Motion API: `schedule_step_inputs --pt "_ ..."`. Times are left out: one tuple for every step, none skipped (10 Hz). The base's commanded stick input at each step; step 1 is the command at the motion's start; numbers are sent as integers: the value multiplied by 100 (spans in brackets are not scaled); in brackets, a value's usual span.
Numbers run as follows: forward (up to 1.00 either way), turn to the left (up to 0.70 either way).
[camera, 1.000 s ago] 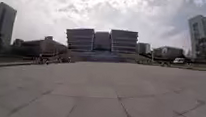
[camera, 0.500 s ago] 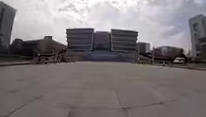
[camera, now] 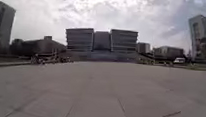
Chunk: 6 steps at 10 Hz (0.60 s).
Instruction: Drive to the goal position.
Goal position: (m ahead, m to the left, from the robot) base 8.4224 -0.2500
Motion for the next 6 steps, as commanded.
schedule_step_inputs --pt "67 0" --pt "67 0" --pt "67 0" --pt "67 0" --pt "67 0" --pt "67 0"
